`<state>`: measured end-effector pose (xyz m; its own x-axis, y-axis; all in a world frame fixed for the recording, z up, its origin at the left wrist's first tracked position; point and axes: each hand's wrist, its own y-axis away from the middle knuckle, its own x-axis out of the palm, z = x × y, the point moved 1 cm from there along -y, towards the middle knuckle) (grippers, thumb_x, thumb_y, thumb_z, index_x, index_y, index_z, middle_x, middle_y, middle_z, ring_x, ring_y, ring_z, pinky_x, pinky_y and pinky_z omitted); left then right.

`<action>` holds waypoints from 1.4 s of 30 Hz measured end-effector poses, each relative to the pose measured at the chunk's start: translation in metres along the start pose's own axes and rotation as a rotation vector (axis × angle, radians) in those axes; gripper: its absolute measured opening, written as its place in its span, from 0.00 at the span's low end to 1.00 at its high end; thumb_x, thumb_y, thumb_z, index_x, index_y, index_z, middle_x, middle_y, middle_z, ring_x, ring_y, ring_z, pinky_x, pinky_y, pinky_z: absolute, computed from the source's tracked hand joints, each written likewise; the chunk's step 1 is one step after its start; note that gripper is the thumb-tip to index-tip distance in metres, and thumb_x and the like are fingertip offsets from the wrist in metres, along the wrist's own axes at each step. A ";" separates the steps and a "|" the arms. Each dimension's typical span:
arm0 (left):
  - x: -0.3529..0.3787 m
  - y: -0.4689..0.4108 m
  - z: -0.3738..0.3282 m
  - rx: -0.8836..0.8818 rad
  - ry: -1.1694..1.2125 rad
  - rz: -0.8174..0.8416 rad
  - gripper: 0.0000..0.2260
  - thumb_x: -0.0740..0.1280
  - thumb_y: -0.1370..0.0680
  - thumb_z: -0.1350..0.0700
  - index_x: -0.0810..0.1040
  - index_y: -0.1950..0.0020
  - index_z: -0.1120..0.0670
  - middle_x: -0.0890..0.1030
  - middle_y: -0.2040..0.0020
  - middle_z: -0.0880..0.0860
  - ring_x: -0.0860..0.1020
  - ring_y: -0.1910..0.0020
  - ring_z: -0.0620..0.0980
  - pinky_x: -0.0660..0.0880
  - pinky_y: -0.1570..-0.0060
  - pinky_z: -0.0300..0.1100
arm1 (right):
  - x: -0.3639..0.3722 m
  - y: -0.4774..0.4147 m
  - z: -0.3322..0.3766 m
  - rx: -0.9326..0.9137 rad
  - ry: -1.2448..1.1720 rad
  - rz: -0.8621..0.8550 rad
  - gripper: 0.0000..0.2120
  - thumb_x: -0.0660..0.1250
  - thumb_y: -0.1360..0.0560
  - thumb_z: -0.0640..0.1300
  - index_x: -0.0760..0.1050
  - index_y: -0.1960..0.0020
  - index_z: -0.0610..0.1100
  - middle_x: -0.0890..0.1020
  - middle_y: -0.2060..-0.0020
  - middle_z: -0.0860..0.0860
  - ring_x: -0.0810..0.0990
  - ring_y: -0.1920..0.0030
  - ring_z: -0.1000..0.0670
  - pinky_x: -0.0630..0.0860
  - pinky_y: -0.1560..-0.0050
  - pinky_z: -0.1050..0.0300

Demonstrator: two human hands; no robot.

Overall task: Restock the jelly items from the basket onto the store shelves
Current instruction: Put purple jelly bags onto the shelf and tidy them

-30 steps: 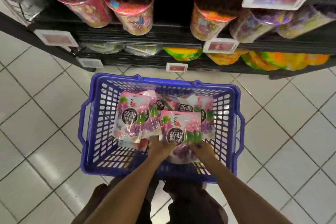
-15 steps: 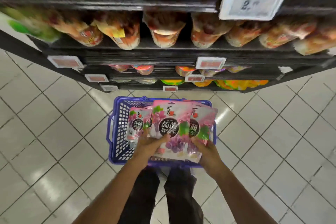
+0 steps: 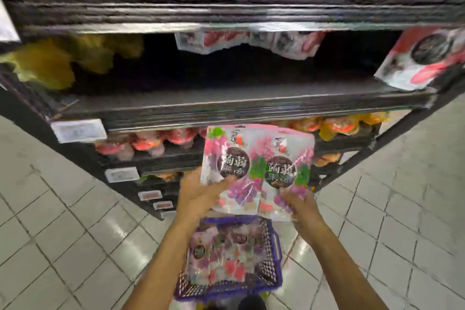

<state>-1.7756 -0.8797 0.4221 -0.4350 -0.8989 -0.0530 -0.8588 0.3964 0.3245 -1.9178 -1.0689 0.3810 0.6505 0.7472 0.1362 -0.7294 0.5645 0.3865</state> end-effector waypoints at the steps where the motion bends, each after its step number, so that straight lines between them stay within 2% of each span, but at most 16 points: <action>1: -0.003 0.005 -0.019 0.037 0.022 0.006 0.08 0.80 0.33 0.57 0.82 0.61 0.53 0.81 0.70 0.46 0.79 0.71 0.46 0.79 0.73 0.42 | 0.002 0.007 0.021 -0.046 0.000 0.006 0.09 0.70 0.30 0.40 0.83 0.67 0.51 0.82 0.72 0.53 0.81 0.67 0.54 0.74 0.59 0.56; 3: -0.006 0.016 -0.059 0.146 0.042 0.051 0.10 0.80 0.34 0.55 0.83 0.56 0.50 0.85 0.64 0.45 0.83 0.65 0.44 0.77 0.70 0.35 | 0.007 0.020 0.061 -0.116 -0.060 0.025 0.05 0.74 0.31 0.42 0.84 0.56 0.49 0.86 0.59 0.46 0.85 0.56 0.47 0.80 0.55 0.50; 5: -0.006 0.028 -0.096 0.239 0.041 0.122 0.15 0.80 0.37 0.50 0.84 0.53 0.45 0.86 0.58 0.46 0.85 0.59 0.44 0.78 0.68 0.34 | 0.008 0.032 0.096 -0.190 -0.062 0.058 0.14 0.79 0.34 0.49 0.82 0.50 0.48 0.83 0.51 0.39 0.82 0.50 0.38 0.81 0.49 0.43; 7: -0.005 0.040 -0.128 0.304 0.066 0.153 0.17 0.80 0.39 0.46 0.83 0.52 0.42 0.87 0.56 0.48 0.85 0.58 0.47 0.79 0.68 0.37 | 0.011 0.045 0.128 -0.282 -0.054 0.057 0.20 0.81 0.38 0.55 0.82 0.49 0.50 0.82 0.49 0.38 0.81 0.49 0.38 0.76 0.44 0.36; 9: -0.002 0.047 -0.159 0.385 0.107 0.164 0.19 0.80 0.40 0.45 0.83 0.51 0.42 0.87 0.56 0.49 0.85 0.57 0.49 0.80 0.67 0.39 | 0.014 0.055 0.161 -0.362 -0.065 0.043 0.24 0.82 0.40 0.58 0.82 0.47 0.50 0.83 0.49 0.40 0.81 0.48 0.40 0.74 0.42 0.37; 13: 0.006 0.053 -0.216 0.496 0.151 0.168 0.19 0.82 0.40 0.45 0.84 0.52 0.45 0.87 0.56 0.51 0.86 0.57 0.50 0.81 0.64 0.42 | 0.013 0.071 0.220 -0.558 -0.071 -0.054 0.25 0.81 0.41 0.59 0.83 0.49 0.49 0.85 0.52 0.42 0.82 0.50 0.39 0.74 0.43 0.33; 15: 0.010 0.054 -0.243 0.554 0.156 0.172 0.19 0.81 0.41 0.42 0.84 0.53 0.45 0.87 0.57 0.50 0.86 0.58 0.50 0.80 0.66 0.40 | 0.009 0.078 0.249 -0.647 -0.062 -0.132 0.26 0.82 0.43 0.62 0.83 0.51 0.48 0.85 0.54 0.42 0.82 0.53 0.38 0.75 0.43 0.34; 17: 0.016 0.054 -0.269 0.614 0.169 0.169 0.19 0.81 0.41 0.42 0.84 0.54 0.45 0.87 0.58 0.50 0.86 0.59 0.49 0.80 0.67 0.39 | 0.002 0.085 0.276 -0.732 -0.052 -0.188 0.26 0.82 0.43 0.61 0.82 0.52 0.47 0.86 0.53 0.41 0.83 0.50 0.36 0.76 0.43 0.32; 21: 0.036 0.053 -0.317 0.717 0.183 0.150 0.16 0.79 0.41 0.44 0.84 0.56 0.45 0.87 0.60 0.49 0.86 0.61 0.47 0.78 0.70 0.36 | -0.012 0.093 0.328 -0.935 0.031 -0.221 0.18 0.81 0.36 0.49 0.82 0.48 0.50 0.87 0.53 0.46 0.85 0.50 0.43 0.80 0.44 0.40; 26: 0.067 0.047 -0.368 0.784 0.176 0.138 0.16 0.79 0.39 0.44 0.84 0.55 0.47 0.87 0.59 0.51 0.86 0.60 0.49 0.80 0.70 0.44 | -0.034 0.080 0.384 -1.028 0.031 -0.229 0.16 0.80 0.36 0.51 0.83 0.50 0.51 0.87 0.55 0.48 0.86 0.53 0.45 0.82 0.49 0.44; 31: 0.089 0.036 -0.402 0.829 0.156 0.090 0.15 0.80 0.38 0.43 0.85 0.55 0.45 0.87 0.59 0.50 0.86 0.59 0.50 0.82 0.63 0.49 | -0.048 0.058 0.439 -1.093 0.018 -0.220 0.15 0.80 0.36 0.54 0.83 0.54 0.48 0.87 0.59 0.48 0.87 0.57 0.49 0.80 0.58 0.59; 35: 0.100 0.033 -0.416 0.802 0.187 0.066 0.19 0.80 0.40 0.42 0.85 0.54 0.48 0.87 0.58 0.50 0.86 0.60 0.50 0.81 0.67 0.43 | -0.045 0.040 0.483 -1.081 -0.019 -0.136 0.12 0.80 0.34 0.48 0.84 0.54 0.46 0.87 0.58 0.46 0.87 0.55 0.46 0.81 0.55 0.56; 39: 0.104 0.033 -0.420 0.808 0.166 0.017 0.17 0.79 0.37 0.43 0.85 0.54 0.49 0.87 0.60 0.50 0.86 0.62 0.50 0.79 0.70 0.43 | -0.034 0.027 0.520 -1.087 -0.021 -0.118 0.07 0.78 0.31 0.45 0.84 0.56 0.46 0.87 0.61 0.49 0.86 0.58 0.54 0.77 0.63 0.70; 41: 0.103 0.036 -0.423 0.824 0.175 0.000 0.19 0.78 0.40 0.42 0.85 0.55 0.51 0.87 0.60 0.51 0.85 0.63 0.49 0.77 0.73 0.40 | -0.031 0.019 0.534 -1.098 -0.022 -0.112 0.08 0.78 0.31 0.46 0.83 0.55 0.45 0.87 0.62 0.48 0.86 0.59 0.55 0.77 0.62 0.69; 42: 0.102 0.037 -0.425 0.829 0.178 -0.007 0.20 0.78 0.40 0.42 0.85 0.55 0.51 0.87 0.60 0.51 0.85 0.63 0.49 0.77 0.74 0.39 | -0.029 0.016 0.539 -1.098 -0.015 -0.114 0.11 0.78 0.32 0.48 0.83 0.53 0.43 0.87 0.60 0.47 0.86 0.56 0.54 0.78 0.58 0.66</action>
<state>-1.7371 -1.0362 0.8303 -0.4396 -0.8902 0.1198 -0.8122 0.3370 -0.4762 -1.8340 -1.2711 0.8752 0.7226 0.6711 0.1655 -0.4517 0.6397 -0.6218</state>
